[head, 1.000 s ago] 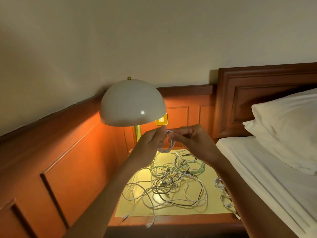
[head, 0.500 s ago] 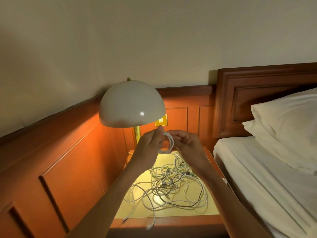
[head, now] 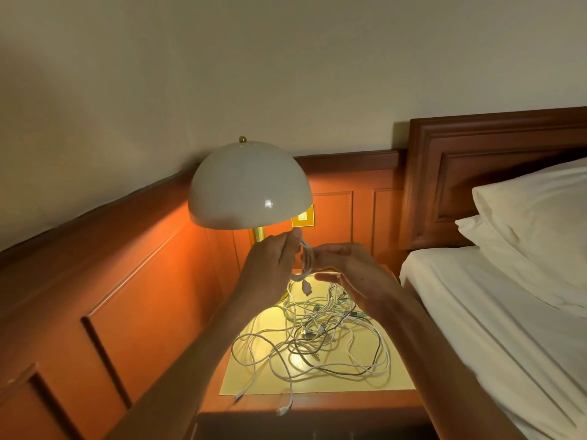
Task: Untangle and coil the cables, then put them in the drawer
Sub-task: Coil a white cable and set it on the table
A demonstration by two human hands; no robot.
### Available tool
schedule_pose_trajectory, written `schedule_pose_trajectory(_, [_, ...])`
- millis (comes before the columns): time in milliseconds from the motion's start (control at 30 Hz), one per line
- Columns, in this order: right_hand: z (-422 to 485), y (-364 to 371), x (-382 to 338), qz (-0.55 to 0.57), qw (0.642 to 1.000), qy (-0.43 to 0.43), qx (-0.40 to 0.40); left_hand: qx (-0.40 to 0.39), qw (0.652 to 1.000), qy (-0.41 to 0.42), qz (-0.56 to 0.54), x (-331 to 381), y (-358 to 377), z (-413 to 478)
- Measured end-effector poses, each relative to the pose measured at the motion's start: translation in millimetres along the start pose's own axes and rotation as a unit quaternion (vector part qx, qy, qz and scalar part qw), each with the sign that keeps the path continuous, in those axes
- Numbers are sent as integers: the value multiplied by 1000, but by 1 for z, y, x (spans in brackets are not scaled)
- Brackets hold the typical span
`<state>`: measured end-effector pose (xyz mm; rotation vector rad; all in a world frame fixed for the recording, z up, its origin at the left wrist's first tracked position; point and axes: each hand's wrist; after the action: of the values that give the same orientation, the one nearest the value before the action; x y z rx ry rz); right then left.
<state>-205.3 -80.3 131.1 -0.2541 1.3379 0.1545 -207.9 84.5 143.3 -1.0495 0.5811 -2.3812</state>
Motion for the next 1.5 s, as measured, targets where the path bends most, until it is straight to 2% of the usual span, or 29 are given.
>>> schedule_pose_trajectory(333, [2, 1, 7, -10, 1000, 7, 5, -30, 999, 11, 30, -5, 7, -1])
schedule_pose_trajectory(700, [-3, 9, 22, -23, 988, -119, 92, -41, 998, -38, -21, -10, 11, -2])
schedule_pose_trajectory(767, [-4, 11, 23, -36, 980, -147, 132, -61, 995, -57, -46, -10, 9, 0])
schedule_pose_trajectory(867, [-5, 12, 28, -116, 953, -209, 184, -95, 987, -87, -90, -10, 5, 3])
schedule_pose_trajectory(933, [-5, 16, 31, -169, 925, -281, 192, -91, 985, -88, -114, -8, 2, 4])
schedule_pose_trajectory(1000, [-4, 21, 33, -162, 906, -330, 211, -85, 983, -89, -133, -5, 0, 6])
schedule_pose_trajectory(1100, [-4, 31, 27, -59, 925, -285, 244, -89, 980, -101, -149, 1, -2, 10])
schedule_pose_trajectory(1200, [-7, 42, 20, 98, 949, -196, 226, -90, 981, -93, -142, 2, 0, 13])
schedule_pose_trajectory(1367, [-13, 50, 16, 278, 938, -84, 191, -124, 981, -95, -113, 1, -1, 16])
schedule_pose_trajectory(1433, [-9, 50, 19, 304, 929, -49, 204, -146, 978, -105, -108, -1, -3, 18])
schedule_pose_trajectory(1467, [-7, 50, 20, 275, 929, -59, 239, -155, 975, -112, -111, -1, -3, 18])
schedule_pose_trajectory(1500, [-6, 48, 23, 186, 930, -113, 296, -163, 972, -122, -119, -1, -3, 18])
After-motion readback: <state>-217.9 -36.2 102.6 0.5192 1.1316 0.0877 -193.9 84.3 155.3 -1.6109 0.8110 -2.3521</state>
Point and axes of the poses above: each hand's wrist, its own z-axis towards the middle knuckle, its own y-axis out of the palm, x = y × z, and after that the axes turned 2 degrees about -z, right-handed
